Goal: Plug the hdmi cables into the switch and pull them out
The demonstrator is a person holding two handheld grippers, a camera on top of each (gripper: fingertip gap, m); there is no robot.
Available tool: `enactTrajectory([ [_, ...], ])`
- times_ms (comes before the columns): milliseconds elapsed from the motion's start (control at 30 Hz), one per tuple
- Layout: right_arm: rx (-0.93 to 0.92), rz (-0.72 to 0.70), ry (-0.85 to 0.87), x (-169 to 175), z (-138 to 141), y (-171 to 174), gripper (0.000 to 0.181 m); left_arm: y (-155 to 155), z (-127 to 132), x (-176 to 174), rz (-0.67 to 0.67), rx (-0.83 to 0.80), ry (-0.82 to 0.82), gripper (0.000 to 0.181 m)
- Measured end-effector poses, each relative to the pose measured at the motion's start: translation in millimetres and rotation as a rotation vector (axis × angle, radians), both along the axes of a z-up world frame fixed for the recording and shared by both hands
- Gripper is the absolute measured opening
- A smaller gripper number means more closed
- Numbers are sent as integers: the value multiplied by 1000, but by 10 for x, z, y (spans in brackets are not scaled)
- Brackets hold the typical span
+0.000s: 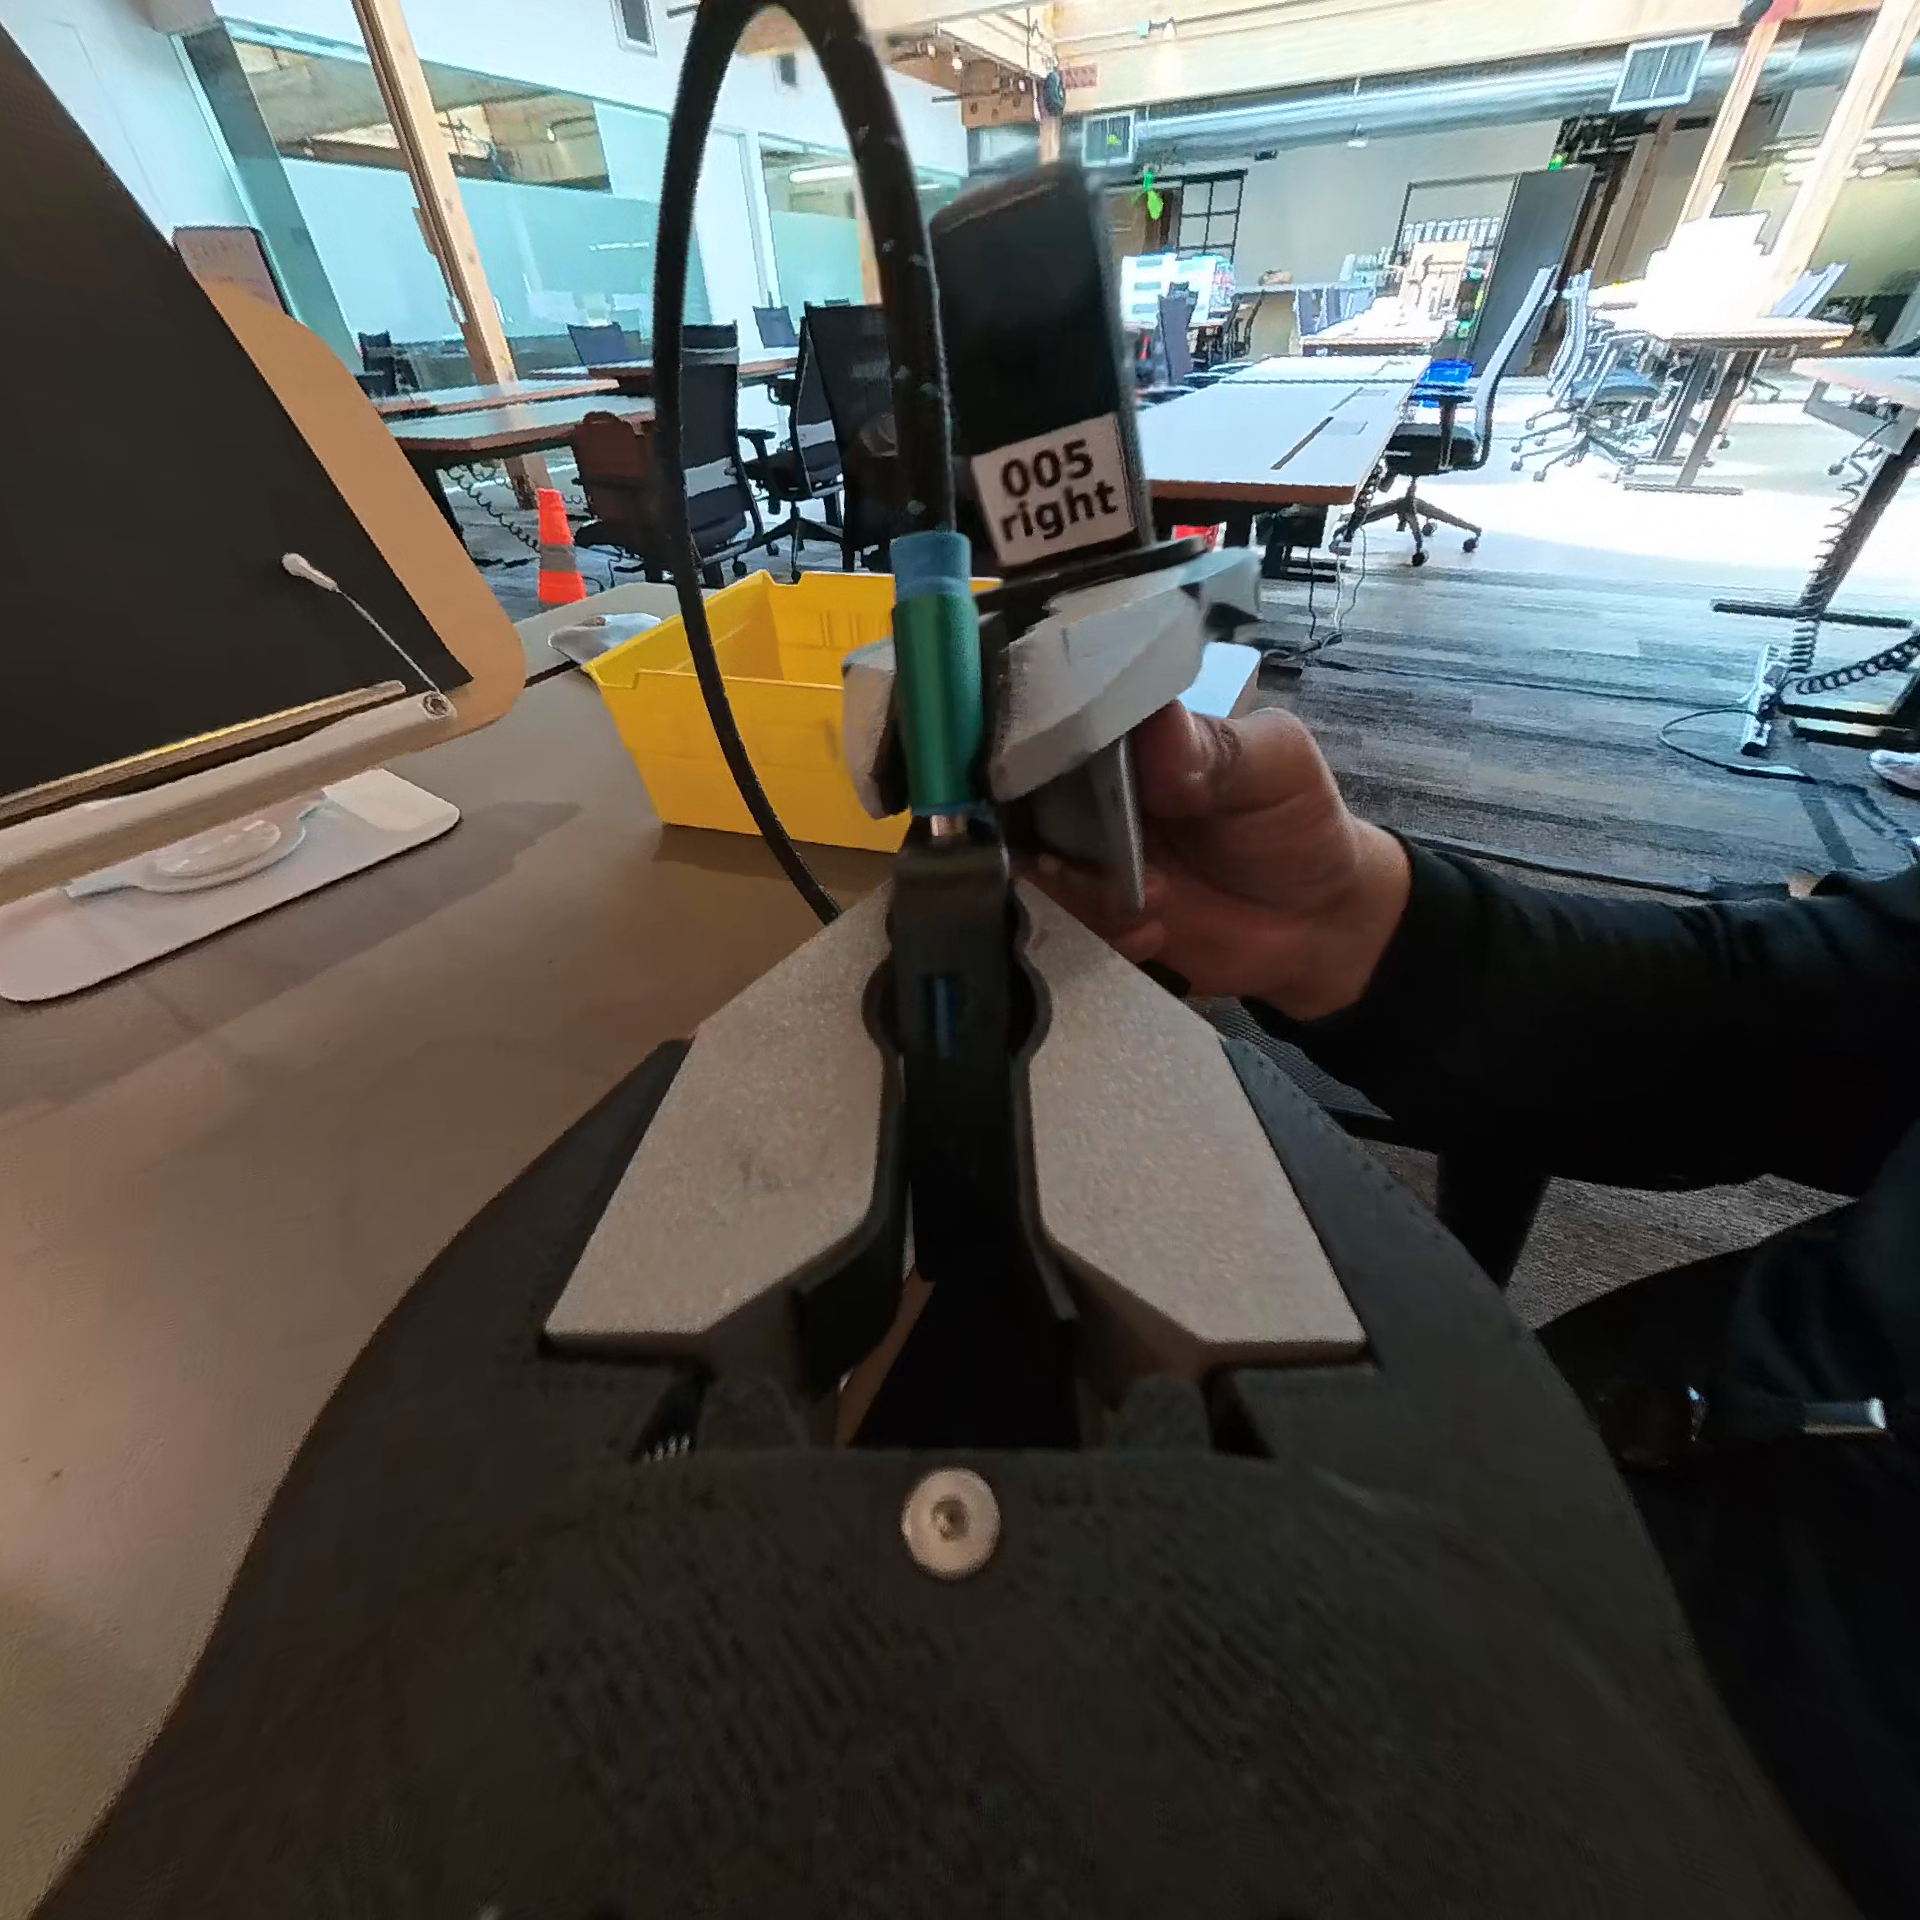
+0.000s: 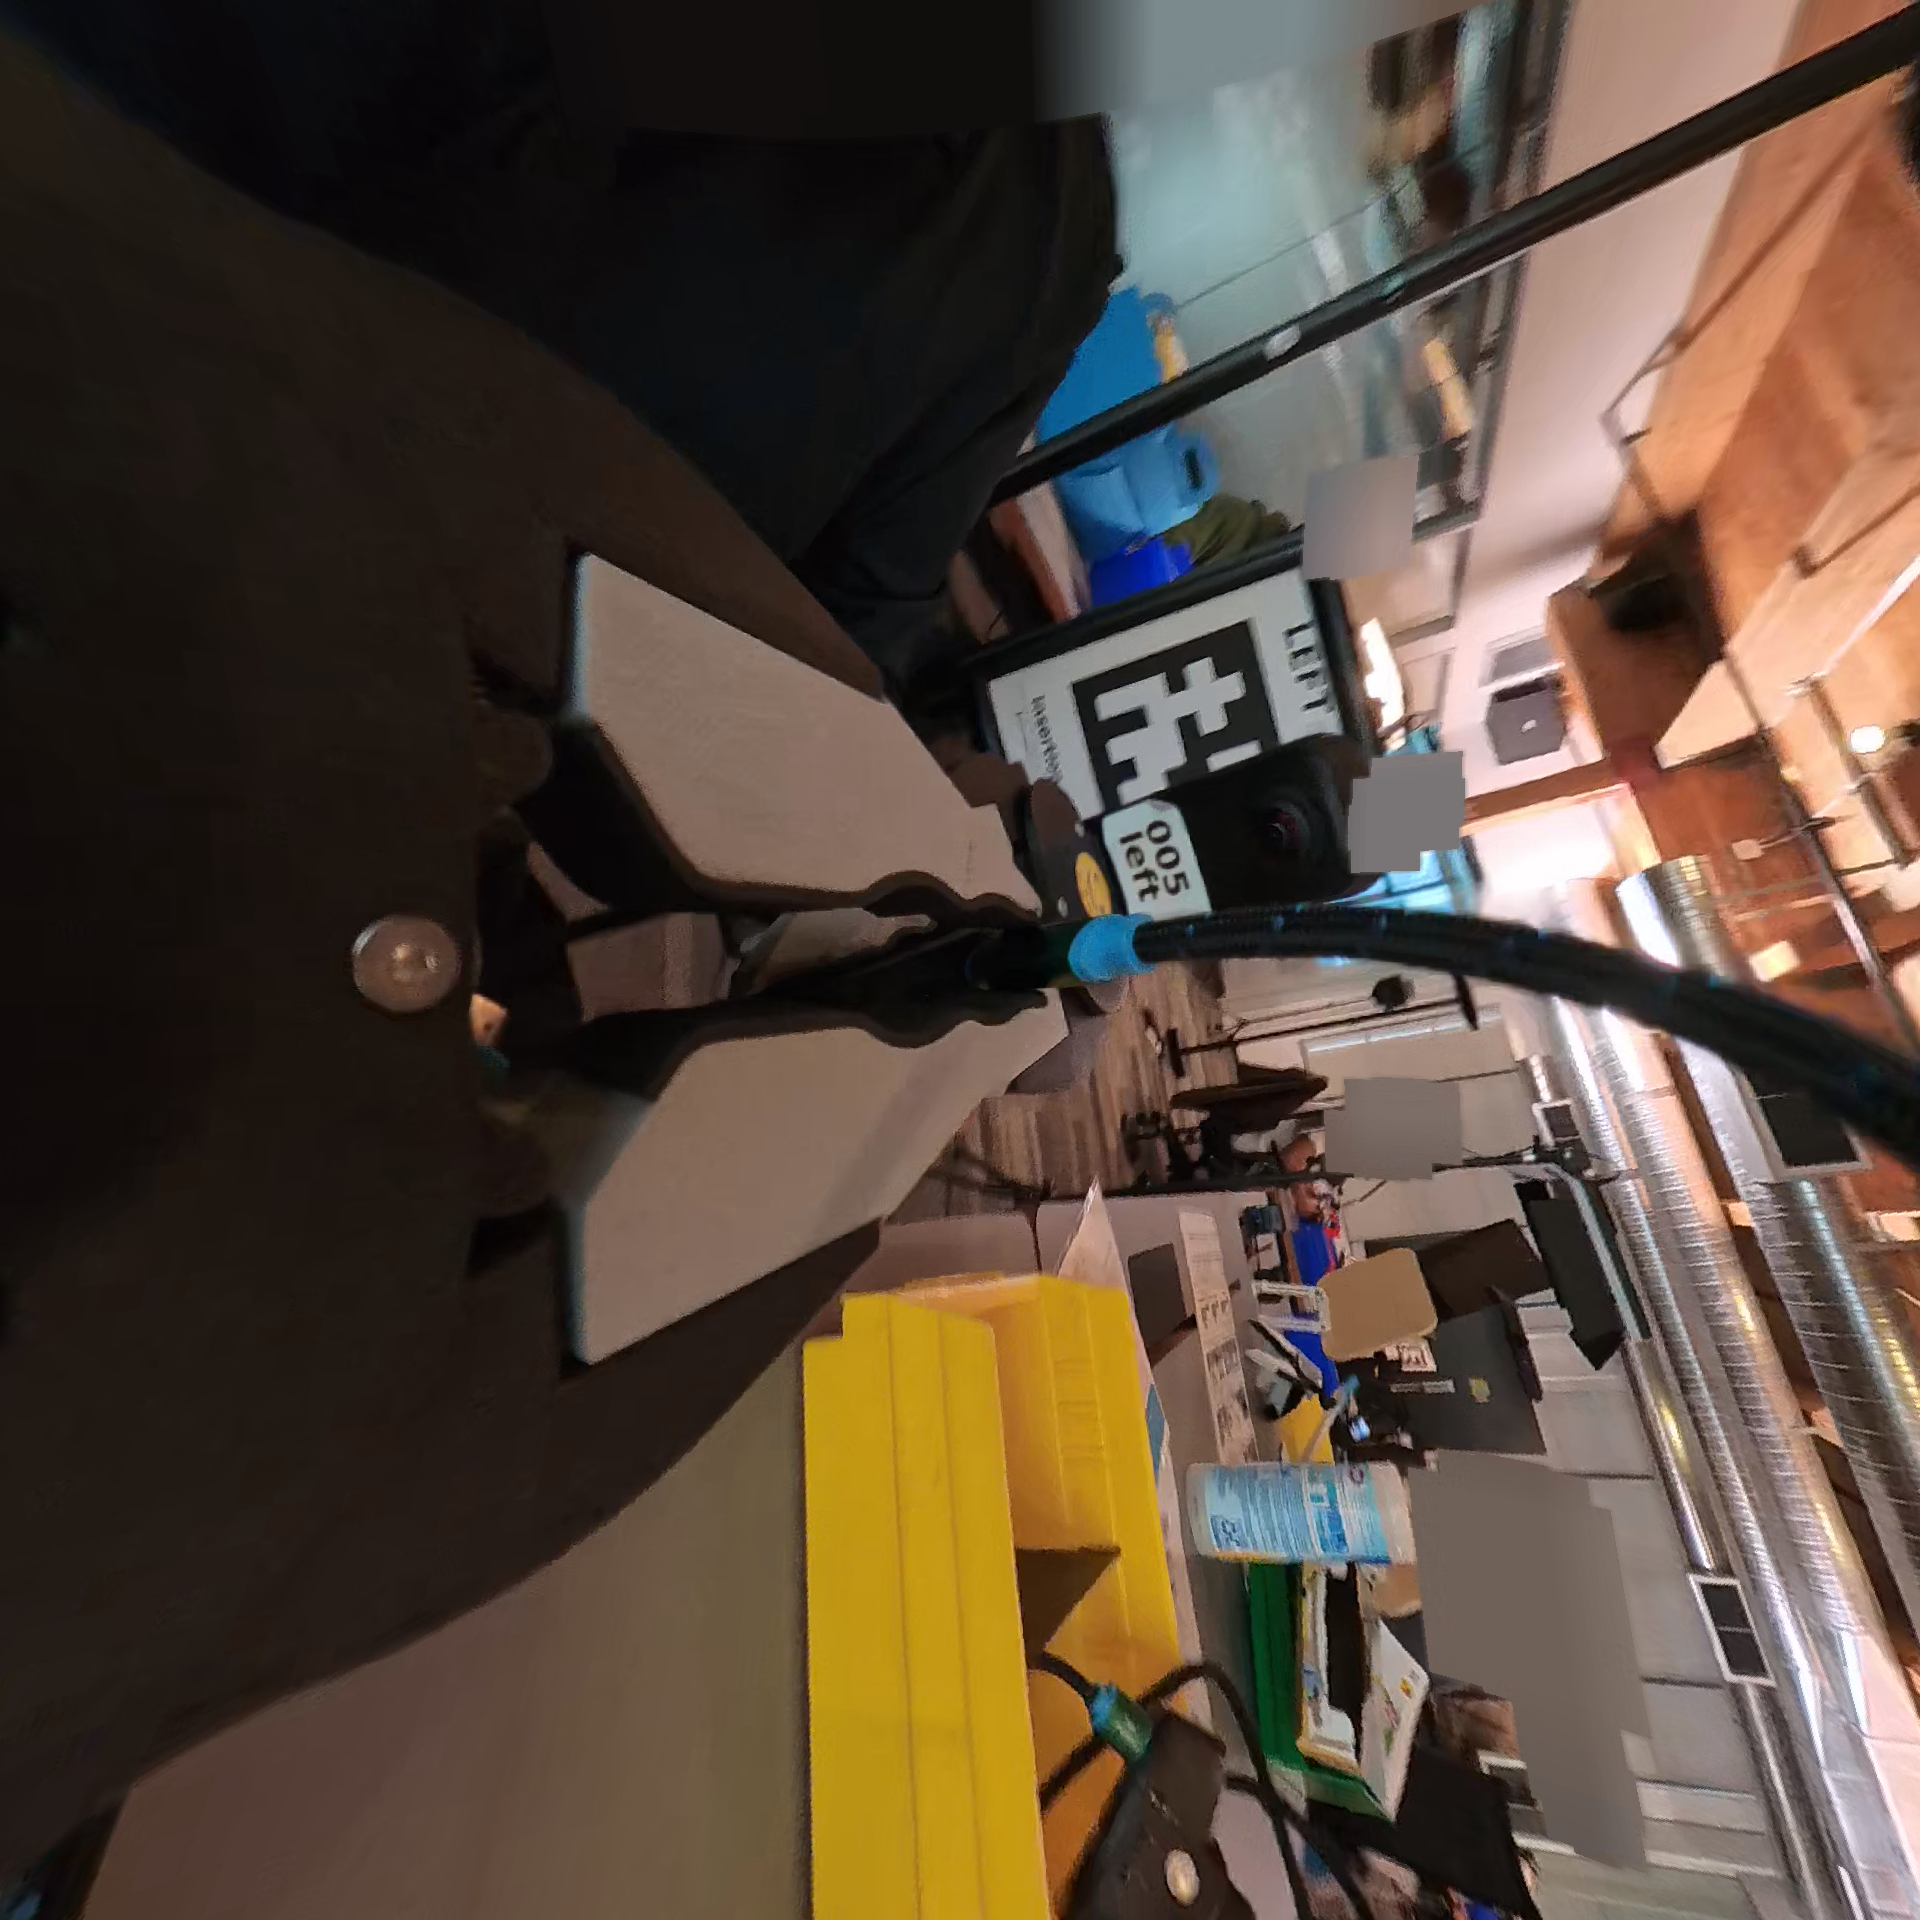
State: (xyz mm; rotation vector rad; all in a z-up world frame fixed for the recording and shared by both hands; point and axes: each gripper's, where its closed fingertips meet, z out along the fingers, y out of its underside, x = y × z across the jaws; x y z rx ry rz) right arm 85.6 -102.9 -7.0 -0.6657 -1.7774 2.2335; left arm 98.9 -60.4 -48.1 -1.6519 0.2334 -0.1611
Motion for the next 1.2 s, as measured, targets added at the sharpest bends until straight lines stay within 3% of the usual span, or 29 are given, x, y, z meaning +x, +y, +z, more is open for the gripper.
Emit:
enactTrajectory([
  [200, 235, -84, 59, 75, -55, 91, 10, 29, 5, 61, 11, -6, 17, 12],
  [667, 294, -86, 38, 66, -149, 149, 16, 68, -85, 85, 6, -39, 8, 12],
  [867, 327, -68, 71, 70, -220, 88, 8, 69, -158, 70, -5, -65, 12, 12],
  [933, 318, -94, 70, 34, -222, 94, 8, 84, -164, 1, 42, -42, 67, 12],
  [1200, 46, -79, 100, 4, -39, 43, 7, 48, 22, -13, 59, 56, -6, 12],
])
